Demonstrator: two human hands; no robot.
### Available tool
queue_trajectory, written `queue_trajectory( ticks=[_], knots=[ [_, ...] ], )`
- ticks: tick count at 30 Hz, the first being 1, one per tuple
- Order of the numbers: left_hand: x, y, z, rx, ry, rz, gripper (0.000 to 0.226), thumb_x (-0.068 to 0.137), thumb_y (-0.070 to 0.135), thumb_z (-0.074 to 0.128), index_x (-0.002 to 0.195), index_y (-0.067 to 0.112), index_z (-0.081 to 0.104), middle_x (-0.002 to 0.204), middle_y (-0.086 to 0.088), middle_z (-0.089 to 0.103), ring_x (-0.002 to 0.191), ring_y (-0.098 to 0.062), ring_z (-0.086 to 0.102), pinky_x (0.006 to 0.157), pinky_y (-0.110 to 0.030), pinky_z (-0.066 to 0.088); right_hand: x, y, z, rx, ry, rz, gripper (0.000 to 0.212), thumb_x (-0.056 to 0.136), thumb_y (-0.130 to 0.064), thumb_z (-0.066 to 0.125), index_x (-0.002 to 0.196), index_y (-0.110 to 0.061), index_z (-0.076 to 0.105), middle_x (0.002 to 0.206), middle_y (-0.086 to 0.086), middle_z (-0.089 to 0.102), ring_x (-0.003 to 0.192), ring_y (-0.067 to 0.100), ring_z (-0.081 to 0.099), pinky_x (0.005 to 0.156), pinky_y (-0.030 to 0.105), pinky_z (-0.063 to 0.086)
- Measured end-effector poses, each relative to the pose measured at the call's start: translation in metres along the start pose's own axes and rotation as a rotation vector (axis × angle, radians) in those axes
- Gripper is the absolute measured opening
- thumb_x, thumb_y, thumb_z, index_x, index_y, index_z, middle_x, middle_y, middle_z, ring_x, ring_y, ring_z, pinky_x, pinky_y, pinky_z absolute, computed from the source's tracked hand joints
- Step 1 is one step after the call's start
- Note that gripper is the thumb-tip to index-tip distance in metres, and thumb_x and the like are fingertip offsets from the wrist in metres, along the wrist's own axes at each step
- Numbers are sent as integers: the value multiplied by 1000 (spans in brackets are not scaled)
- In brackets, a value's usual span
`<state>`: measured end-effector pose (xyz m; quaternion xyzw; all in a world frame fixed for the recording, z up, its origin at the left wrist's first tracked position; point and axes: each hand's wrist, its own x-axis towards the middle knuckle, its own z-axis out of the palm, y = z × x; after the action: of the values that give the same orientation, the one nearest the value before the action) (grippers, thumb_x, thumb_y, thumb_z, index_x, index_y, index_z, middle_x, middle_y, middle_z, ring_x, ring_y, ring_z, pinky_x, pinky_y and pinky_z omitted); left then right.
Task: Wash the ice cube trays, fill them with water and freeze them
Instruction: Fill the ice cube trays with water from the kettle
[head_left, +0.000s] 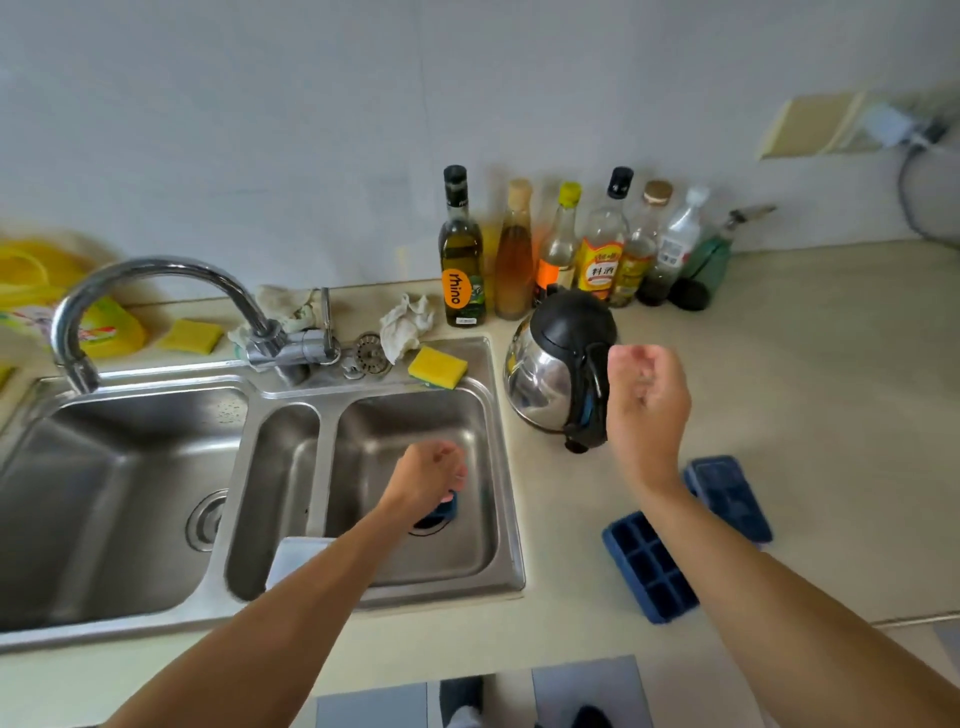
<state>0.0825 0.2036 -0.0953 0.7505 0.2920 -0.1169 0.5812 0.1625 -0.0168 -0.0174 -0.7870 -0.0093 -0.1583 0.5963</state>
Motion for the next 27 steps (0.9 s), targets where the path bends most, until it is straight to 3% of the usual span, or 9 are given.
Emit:
queue_trajectory(
  ticks=[4, 6, 10, 16, 19, 27],
  knots=[
    [-9, 10, 2, 112, -39, 69, 16, 103, 13, 52, 96, 14, 66, 87, -9, 73, 76, -21, 70, 72, -36, 58, 17, 21, 9, -53, -63, 276, 31, 98, -47, 60, 84, -20, 56, 81, -6, 60, 76, 9, 58, 66, 24, 44],
    [-8, 9, -1, 141, -71, 81, 15, 102, 14, 51, 99, 13, 66, 88, -8, 74, 76, -21, 71, 73, -36, 59, 21, 29, 15, -45, -123, 328, 47, 100, -50, 56, 73, -11, 57, 69, -1, 60, 65, 14, 56, 60, 24, 43],
    [1, 0, -10, 127, -132, 65, 18, 101, 13, 51, 92, 18, 66, 83, -5, 72, 69, -17, 68, 68, -33, 55, 21, 33, 28, 83, -106, 414, 66, 101, -54, 52, 76, 6, 65, 63, 11, 65, 53, 14, 59, 54, 25, 51],
    [22, -11, -14, 109, -171, 0, 17, 101, 13, 52, 91, 14, 66, 82, -6, 71, 68, -17, 65, 66, -30, 53, 19, 35, 34, 75, -102, 479, 66, 100, -58, 50, 59, -7, 58, 47, 2, 54, 41, 12, 50, 44, 18, 46],
    [27, -9, -11, 67, -181, -17, 19, 102, 14, 53, 88, 14, 65, 76, -4, 69, 68, -19, 64, 68, -31, 52, 15, 31, 37, 93, -81, 536, 62, 99, -58, 52, 61, -8, 58, 48, 1, 53, 40, 11, 49, 41, 20, 44],
    [7, -9, 3, -72, -167, -59, 18, 104, 9, 49, 94, 6, 64, 69, -3, 69, 57, -14, 63, 57, -25, 47, -14, 23, 25, 127, -123, 606, 59, 95, -58, 57, 59, -11, 57, 49, 2, 53, 39, 12, 46, 38, 23, 41]
  ],
)
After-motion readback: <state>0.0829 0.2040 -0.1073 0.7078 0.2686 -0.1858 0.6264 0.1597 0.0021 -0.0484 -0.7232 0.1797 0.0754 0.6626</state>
